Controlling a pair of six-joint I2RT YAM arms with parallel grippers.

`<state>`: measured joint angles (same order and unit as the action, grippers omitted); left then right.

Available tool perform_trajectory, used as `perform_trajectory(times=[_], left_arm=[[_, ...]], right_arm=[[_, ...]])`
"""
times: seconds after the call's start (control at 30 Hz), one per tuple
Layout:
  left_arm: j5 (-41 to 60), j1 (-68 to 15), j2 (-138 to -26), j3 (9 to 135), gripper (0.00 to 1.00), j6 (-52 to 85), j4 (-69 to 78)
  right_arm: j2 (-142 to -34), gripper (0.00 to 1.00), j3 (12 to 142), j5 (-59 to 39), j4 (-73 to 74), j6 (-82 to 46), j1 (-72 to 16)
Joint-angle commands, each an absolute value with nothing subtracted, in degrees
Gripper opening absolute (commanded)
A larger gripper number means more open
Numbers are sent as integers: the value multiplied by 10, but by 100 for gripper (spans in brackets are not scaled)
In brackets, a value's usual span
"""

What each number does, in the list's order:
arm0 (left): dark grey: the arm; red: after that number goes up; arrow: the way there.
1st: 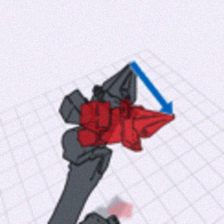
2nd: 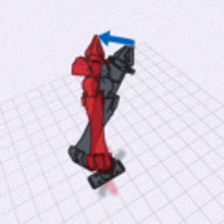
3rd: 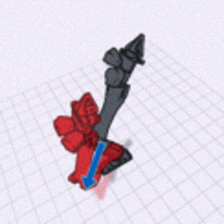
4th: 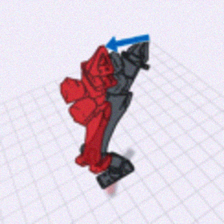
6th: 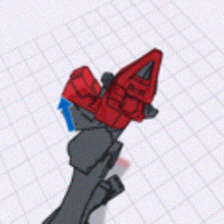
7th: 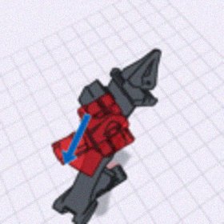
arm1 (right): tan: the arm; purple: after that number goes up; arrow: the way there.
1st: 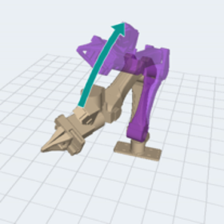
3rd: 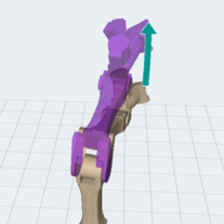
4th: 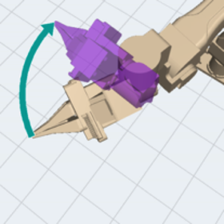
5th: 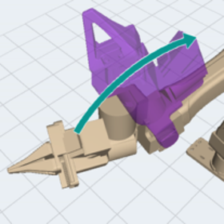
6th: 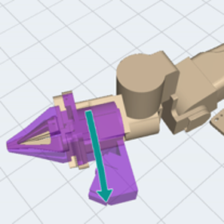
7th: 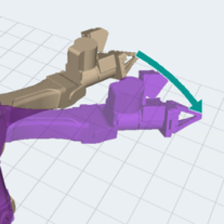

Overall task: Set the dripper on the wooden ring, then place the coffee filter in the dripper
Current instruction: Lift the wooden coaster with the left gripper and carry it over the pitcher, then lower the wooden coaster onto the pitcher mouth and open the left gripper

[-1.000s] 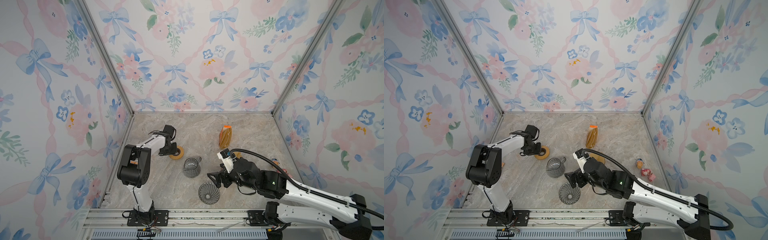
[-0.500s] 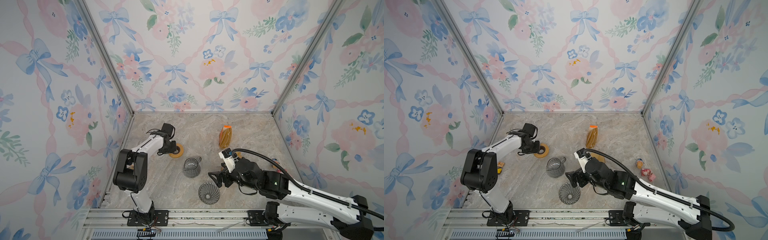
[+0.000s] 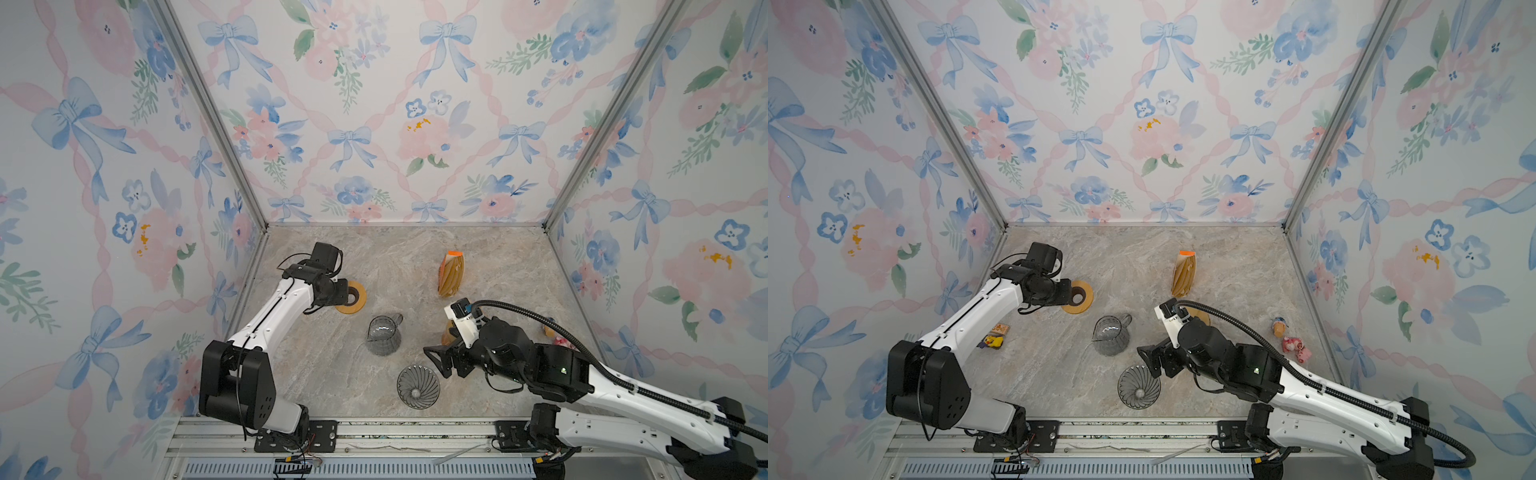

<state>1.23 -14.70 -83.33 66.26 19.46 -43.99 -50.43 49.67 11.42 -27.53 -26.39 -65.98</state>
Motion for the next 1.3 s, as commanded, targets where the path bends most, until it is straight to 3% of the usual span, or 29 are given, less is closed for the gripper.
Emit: perform_trajectory(times=[0.0,0.5,1.27], left_arm=[[26,-173,-817,684,28,181,-489],[65,-245,-807,701,27,189,-532],[39,-331,-866,703,27,224,-528]], right_arm=[[-495,96,493,125,-294,-262,-669],[-483,96,492,134,-309,-265,-670],[-486,96,491,132,-316,-266,-672]])
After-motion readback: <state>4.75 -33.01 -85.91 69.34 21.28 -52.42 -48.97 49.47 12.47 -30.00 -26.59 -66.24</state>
